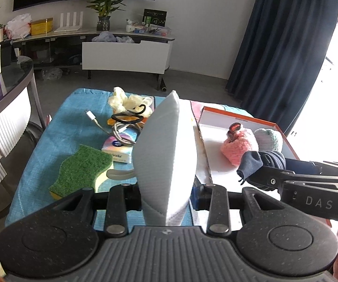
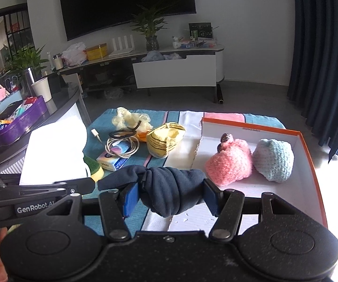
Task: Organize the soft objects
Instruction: 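Carry the white mask and navy sock over the box beside the knitted items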
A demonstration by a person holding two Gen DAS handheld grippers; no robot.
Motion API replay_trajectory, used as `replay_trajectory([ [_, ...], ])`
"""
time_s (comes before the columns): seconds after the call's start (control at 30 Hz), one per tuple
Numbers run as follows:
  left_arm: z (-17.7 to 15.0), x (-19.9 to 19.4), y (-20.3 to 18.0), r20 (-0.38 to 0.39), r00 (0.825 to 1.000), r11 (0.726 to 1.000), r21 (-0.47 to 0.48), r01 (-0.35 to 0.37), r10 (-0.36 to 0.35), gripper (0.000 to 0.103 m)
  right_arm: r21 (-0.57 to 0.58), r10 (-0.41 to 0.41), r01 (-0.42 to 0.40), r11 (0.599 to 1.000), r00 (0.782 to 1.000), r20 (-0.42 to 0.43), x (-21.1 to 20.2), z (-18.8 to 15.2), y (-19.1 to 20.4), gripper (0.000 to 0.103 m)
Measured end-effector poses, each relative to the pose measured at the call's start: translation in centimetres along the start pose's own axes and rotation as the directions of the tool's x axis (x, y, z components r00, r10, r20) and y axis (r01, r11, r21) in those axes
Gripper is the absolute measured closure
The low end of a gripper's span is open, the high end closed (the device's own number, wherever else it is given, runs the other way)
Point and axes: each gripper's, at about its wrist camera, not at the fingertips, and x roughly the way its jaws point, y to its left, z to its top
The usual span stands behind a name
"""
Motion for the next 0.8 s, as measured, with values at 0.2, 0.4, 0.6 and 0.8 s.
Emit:
replay_trajectory([
  [0.2,0.0,0.2,-1.0,-0.006,1.000,0.999,0.022,0.025,-0.025,0.067,0.011,-0.013,0.013,1.000,1.000,0.006,-0.8,-0.2,-0.7,0.033],
  [0.4,0.1,0.6,-2.2,-0.010,0.999,0.998,0.046,0.053,-0.053,0.067,0.027,-0.034,0.034,0.999,0.999,0.018,-1.7,-0.3,-1.7,0.033],
  [0.6,0.3,1.1,-3.7,-0.011,0.997,0.994,0.077,0.079,-0.079,0.067,0.052,-0.064,0.062,0.997,0.998,0.029,-2.5,-0.4,-3.0,0.033],
  [0.8,0.2,1.6,-4.8,-0.019,0.995,0.990,0.098,0.100,-0.099,0.067,0.073,-0.090,0.087,0.994,0.995,0.039,-3.2,-0.5,-4.0,0.033],
])
